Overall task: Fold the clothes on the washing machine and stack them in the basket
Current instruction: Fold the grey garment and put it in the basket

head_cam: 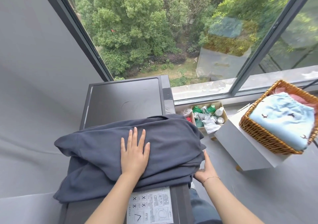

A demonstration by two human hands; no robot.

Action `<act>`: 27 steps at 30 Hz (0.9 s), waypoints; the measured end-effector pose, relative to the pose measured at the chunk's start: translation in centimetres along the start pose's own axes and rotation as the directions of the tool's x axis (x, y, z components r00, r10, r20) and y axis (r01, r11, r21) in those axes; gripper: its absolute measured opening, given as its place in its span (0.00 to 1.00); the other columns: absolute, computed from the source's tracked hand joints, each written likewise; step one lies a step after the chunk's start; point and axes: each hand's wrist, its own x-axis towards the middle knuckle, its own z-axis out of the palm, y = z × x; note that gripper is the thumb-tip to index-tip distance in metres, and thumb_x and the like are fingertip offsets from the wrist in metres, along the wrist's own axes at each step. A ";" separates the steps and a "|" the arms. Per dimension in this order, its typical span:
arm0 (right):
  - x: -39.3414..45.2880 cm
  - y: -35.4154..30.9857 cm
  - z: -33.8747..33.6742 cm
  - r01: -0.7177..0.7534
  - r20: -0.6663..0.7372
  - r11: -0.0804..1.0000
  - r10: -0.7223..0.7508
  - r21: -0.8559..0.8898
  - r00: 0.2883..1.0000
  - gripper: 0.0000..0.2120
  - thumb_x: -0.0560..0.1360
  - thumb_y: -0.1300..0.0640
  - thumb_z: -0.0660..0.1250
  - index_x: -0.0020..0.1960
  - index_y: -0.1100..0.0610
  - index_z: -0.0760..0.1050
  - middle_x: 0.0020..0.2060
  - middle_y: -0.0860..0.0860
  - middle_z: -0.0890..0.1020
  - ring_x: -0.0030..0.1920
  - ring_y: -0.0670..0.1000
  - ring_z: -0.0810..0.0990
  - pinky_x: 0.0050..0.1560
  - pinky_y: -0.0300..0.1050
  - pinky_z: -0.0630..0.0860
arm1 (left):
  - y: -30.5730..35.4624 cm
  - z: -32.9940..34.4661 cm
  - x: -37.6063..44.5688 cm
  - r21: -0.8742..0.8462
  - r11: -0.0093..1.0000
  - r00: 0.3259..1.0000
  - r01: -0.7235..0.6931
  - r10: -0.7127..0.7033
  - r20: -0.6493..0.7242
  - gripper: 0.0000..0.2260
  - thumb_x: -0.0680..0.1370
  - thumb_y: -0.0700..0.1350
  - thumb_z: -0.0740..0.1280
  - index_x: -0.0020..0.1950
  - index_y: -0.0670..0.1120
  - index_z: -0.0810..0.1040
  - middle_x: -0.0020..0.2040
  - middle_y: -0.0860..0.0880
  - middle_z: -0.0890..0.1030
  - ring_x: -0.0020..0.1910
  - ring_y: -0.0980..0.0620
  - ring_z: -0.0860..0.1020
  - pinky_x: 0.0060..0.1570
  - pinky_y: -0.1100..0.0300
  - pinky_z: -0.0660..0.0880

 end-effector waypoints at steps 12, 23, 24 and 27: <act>-1.8 -2.1 -0.2 0.150 0.285 0.984 -0.117 -0.098 0.951 0.15 0.75 0.52 0.65 0.55 0.61 0.79 0.53 0.61 0.83 0.48 0.60 0.84 0.46 0.58 0.81 | 6.7 -0.9 -0.7 -0.137 0.973 0.964 -0.185 0.207 0.165 0.29 0.75 0.66 0.38 0.76 0.64 0.40 0.77 0.57 0.34 0.75 0.57 0.31 0.72 0.43 0.31; 0.4 -5.7 1.5 0.277 -0.048 0.916 -0.303 -0.291 0.952 0.22 0.68 0.48 0.73 0.56 0.61 0.77 0.44 0.58 0.85 0.44 0.58 0.84 0.38 0.46 0.78 | 9.9 -1.9 2.0 -0.184 0.963 0.938 -0.195 0.238 0.253 0.36 0.69 0.64 0.32 0.78 0.60 0.43 0.79 0.54 0.37 0.77 0.54 0.36 0.73 0.46 0.35; 3.4 -6.1 0.6 0.289 -0.130 0.896 -0.348 -0.336 0.928 0.35 0.59 0.44 0.78 0.60 0.61 0.75 0.49 0.58 0.84 0.47 0.57 0.83 0.37 0.45 0.77 | 9.4 -2.2 1.9 -0.195 0.963 0.940 -0.187 0.233 0.250 0.36 0.69 0.64 0.33 0.78 0.60 0.45 0.79 0.55 0.39 0.77 0.54 0.38 0.73 0.49 0.36; 5.2 -4.7 0.9 0.353 -0.212 0.847 -0.459 -0.398 0.863 0.53 0.49 0.46 0.80 0.69 0.61 0.64 0.62 0.58 0.75 0.54 0.55 0.79 0.43 0.49 0.78 | 7.2 -3.1 1.3 -0.168 0.978 0.959 -0.122 0.160 0.234 0.31 0.74 0.63 0.36 0.78 0.60 0.49 0.79 0.55 0.43 0.78 0.56 0.41 0.74 0.49 0.37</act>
